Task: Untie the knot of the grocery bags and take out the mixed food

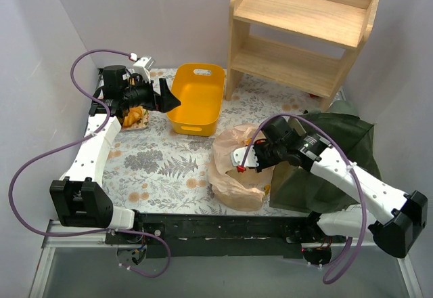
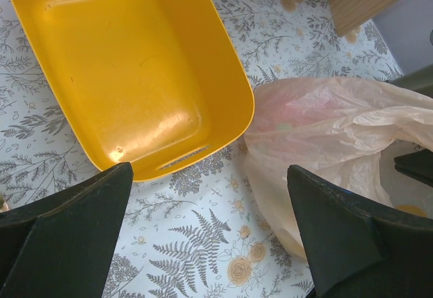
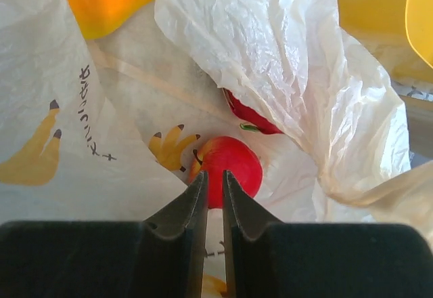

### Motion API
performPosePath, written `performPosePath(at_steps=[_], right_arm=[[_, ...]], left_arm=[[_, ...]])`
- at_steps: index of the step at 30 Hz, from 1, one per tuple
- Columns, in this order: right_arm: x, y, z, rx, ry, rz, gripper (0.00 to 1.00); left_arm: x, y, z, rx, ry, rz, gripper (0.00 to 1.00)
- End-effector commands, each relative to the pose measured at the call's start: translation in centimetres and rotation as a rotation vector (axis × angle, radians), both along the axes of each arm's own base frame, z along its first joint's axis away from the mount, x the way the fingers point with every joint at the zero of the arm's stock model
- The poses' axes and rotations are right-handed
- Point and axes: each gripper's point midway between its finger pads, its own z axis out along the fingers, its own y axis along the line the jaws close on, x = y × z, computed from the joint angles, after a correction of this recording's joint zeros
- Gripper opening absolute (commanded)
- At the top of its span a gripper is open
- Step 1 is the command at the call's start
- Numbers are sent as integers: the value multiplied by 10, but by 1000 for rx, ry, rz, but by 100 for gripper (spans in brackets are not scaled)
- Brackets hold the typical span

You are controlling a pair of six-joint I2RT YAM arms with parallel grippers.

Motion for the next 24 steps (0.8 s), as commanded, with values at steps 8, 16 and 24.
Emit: performPosePath(at_steps=[8, 16, 24], right_arm=[[62, 9, -40, -126, -141, -33, 17], [73, -22, -83, -270, -113, -223, 51], [73, -41, -125, -361, -120, -271, 98]], left_arm=[[-11, 0, 7, -7, -26, -2, 98], [-16, 1, 1, -2, -21, -4, 98], [-12, 0, 2, -13, -14, -10, 98]])
